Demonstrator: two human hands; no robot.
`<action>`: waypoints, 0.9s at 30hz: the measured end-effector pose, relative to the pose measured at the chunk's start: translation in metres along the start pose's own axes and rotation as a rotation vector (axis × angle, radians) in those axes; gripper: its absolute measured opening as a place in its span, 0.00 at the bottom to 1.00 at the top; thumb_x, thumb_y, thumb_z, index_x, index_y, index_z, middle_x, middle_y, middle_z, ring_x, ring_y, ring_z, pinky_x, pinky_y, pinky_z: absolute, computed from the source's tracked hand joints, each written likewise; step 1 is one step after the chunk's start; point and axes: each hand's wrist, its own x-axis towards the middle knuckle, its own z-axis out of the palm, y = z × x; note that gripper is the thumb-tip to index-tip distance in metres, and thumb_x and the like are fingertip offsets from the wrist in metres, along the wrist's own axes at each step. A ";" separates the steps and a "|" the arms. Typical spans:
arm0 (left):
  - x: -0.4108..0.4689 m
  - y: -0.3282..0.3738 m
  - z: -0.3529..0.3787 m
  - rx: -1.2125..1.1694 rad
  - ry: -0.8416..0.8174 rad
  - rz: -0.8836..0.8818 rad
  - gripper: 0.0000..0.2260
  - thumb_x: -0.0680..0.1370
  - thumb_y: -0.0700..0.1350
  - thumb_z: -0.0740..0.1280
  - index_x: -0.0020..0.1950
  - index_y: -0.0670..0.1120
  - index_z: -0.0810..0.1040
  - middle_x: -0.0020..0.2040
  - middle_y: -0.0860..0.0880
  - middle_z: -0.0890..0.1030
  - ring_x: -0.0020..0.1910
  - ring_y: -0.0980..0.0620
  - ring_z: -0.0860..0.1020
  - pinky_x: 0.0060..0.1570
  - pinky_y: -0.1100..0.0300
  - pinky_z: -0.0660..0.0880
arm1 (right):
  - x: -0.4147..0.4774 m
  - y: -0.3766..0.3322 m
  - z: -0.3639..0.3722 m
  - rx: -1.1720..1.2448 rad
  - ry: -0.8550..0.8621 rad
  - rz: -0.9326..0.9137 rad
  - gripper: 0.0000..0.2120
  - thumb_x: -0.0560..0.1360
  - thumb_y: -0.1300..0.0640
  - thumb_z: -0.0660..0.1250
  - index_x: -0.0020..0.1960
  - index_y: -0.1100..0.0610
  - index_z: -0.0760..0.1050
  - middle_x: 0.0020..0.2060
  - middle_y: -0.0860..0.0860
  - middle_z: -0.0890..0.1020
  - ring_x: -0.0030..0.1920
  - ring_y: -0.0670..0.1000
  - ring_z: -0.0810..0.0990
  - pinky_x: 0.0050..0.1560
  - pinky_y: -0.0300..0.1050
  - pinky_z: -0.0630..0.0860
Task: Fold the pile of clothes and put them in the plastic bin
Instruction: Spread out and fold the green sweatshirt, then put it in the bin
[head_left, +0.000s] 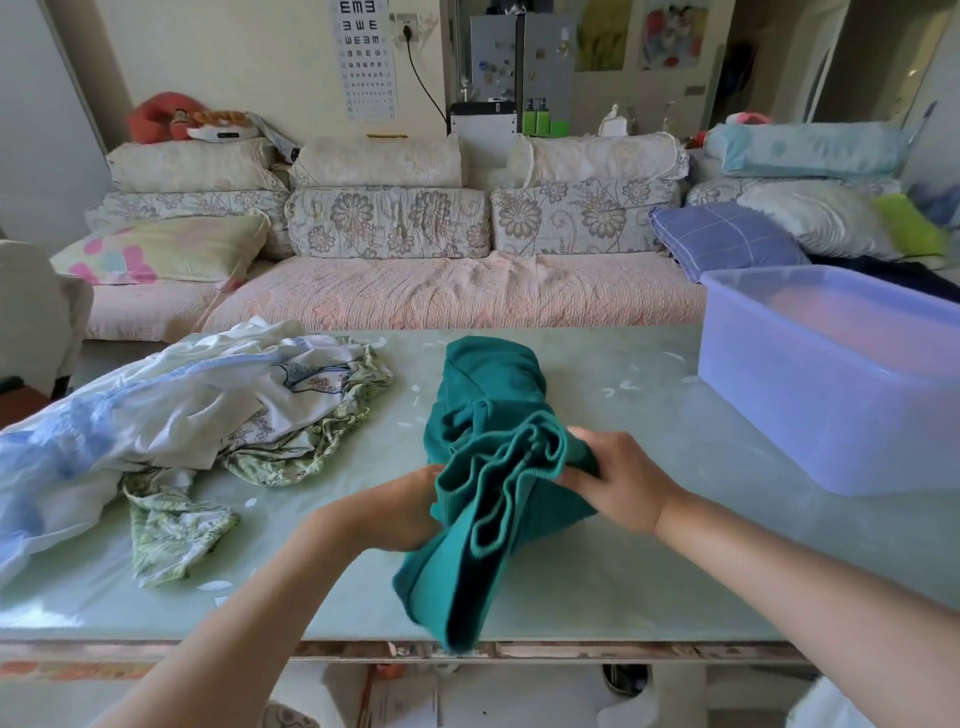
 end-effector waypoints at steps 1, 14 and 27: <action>-0.003 0.004 -0.004 -0.142 -0.029 -0.052 0.13 0.77 0.42 0.68 0.61 0.51 0.79 0.57 0.59 0.81 0.58 0.61 0.77 0.61 0.60 0.74 | 0.001 0.002 0.001 0.025 0.041 0.065 0.14 0.77 0.41 0.66 0.47 0.51 0.77 0.42 0.44 0.82 0.44 0.44 0.81 0.45 0.45 0.76; 0.023 0.070 -0.020 0.504 0.717 0.462 0.27 0.70 0.61 0.70 0.65 0.51 0.76 0.68 0.48 0.73 0.69 0.45 0.70 0.66 0.48 0.67 | 0.061 0.039 0.025 0.075 0.227 0.650 0.18 0.81 0.42 0.61 0.54 0.57 0.76 0.46 0.52 0.81 0.49 0.55 0.79 0.46 0.48 0.73; 0.092 -0.013 -0.024 -0.100 0.586 -0.160 0.08 0.75 0.51 0.71 0.47 0.53 0.73 0.49 0.53 0.73 0.45 0.53 0.72 0.41 0.66 0.65 | 0.070 0.071 0.025 -0.508 0.359 0.549 0.18 0.80 0.49 0.63 0.67 0.55 0.68 0.66 0.57 0.71 0.58 0.62 0.77 0.50 0.53 0.74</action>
